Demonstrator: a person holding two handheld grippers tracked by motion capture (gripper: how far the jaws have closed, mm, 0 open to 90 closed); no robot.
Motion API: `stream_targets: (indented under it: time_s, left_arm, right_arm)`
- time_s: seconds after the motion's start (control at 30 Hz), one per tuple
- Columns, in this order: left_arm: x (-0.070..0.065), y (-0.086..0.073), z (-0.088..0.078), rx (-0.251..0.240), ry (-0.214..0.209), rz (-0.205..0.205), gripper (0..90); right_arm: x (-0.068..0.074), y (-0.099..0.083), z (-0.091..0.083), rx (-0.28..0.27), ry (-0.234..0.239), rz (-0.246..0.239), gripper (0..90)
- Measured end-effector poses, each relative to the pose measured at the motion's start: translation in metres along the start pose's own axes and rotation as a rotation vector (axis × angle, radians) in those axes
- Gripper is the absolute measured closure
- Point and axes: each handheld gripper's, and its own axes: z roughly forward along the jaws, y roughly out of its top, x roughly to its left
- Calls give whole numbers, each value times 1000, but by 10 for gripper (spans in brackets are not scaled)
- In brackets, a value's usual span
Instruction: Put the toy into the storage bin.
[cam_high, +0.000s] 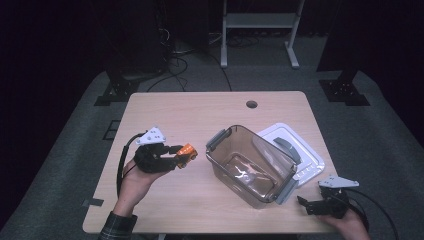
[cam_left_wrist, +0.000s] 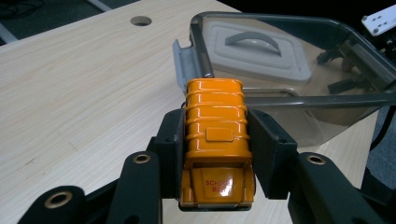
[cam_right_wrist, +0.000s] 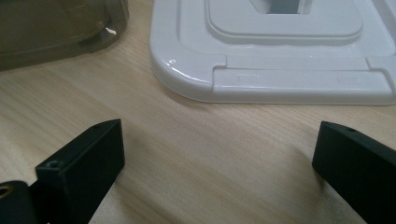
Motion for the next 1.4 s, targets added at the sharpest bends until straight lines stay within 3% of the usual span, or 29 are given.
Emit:
stream_targets:
  time_s: [0.87, 1.4]
  left_arm:
    - [-13, 24, 22, -17, -46, 32, 586]
    - [-17, 33, 52, 4, -76, 35, 586]
  right_arm:
    - [0, 0, 0, 0, 0, 0, 13]
    - [0, 0, 0, 0, 0, 0, 13]
